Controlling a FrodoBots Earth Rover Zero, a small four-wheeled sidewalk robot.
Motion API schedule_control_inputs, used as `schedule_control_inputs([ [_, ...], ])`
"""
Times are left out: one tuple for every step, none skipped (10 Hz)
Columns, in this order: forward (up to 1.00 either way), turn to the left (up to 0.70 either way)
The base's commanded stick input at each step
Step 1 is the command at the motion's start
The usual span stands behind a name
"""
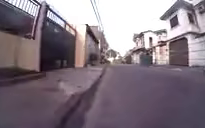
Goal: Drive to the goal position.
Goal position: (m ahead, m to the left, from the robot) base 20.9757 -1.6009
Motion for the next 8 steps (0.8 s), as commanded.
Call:
schedule_control_inputs([
  [1.0,-0.4],
  [1.0,-0.4],
  [1.0,-0.4],
  [1.0,-0.4],
  [1.0,-0.4],
  [1.0,-0.13],
  [1.0,0.0],
  [1.0,0.0],
])
